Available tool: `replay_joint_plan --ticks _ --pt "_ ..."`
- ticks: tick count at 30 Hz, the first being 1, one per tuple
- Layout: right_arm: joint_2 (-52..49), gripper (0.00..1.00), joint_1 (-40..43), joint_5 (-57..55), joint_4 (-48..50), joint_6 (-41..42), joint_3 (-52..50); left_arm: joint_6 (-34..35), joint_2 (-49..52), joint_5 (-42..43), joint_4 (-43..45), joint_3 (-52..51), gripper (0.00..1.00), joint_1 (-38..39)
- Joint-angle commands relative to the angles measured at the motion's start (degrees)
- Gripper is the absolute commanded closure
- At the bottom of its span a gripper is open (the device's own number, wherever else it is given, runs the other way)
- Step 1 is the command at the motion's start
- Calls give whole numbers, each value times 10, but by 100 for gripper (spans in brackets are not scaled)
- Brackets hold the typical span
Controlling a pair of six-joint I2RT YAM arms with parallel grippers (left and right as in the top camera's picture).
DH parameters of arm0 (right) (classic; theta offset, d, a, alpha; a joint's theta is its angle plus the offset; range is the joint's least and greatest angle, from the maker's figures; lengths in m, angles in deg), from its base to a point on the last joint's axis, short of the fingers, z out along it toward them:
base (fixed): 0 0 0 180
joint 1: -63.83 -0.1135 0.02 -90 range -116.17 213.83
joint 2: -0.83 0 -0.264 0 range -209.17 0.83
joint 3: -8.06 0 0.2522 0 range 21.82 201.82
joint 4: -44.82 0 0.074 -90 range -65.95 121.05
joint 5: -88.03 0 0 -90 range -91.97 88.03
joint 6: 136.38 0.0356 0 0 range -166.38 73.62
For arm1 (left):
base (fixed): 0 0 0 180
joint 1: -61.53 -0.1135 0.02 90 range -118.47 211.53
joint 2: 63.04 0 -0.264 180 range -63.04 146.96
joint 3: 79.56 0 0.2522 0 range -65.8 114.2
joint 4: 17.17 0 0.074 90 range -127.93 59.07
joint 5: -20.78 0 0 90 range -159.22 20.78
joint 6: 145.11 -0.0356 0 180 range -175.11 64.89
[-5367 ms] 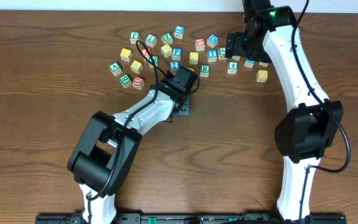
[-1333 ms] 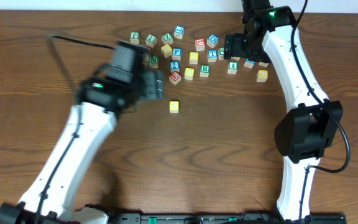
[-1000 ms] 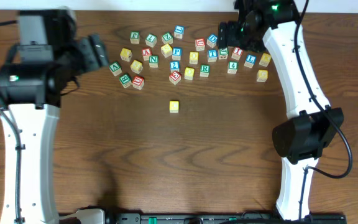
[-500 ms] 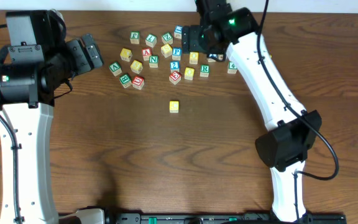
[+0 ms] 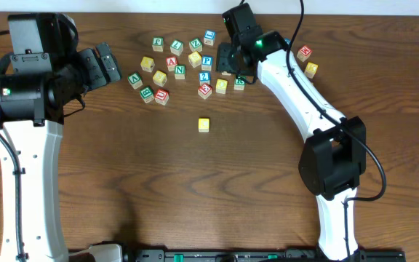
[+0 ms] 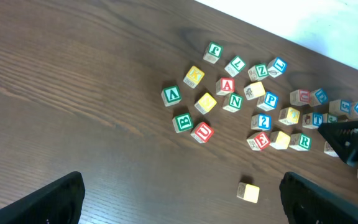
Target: Spell out CORL
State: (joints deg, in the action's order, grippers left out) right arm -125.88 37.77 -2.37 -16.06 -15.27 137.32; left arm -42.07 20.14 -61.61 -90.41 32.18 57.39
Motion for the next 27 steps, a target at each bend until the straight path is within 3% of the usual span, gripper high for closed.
replay_joint_plan --ticks 1,17,27 --pt "-7 49 -14 -1 17 6 -20 -8 5 5 -3 -2 1 -2" --pt "-111 48 -18 5 73 6 -20 -8 7 5 -11 -2 1 -2" --pt "-127 60 -18 2 73 10 -20 -8 7 5 -11 -2 1 -2"
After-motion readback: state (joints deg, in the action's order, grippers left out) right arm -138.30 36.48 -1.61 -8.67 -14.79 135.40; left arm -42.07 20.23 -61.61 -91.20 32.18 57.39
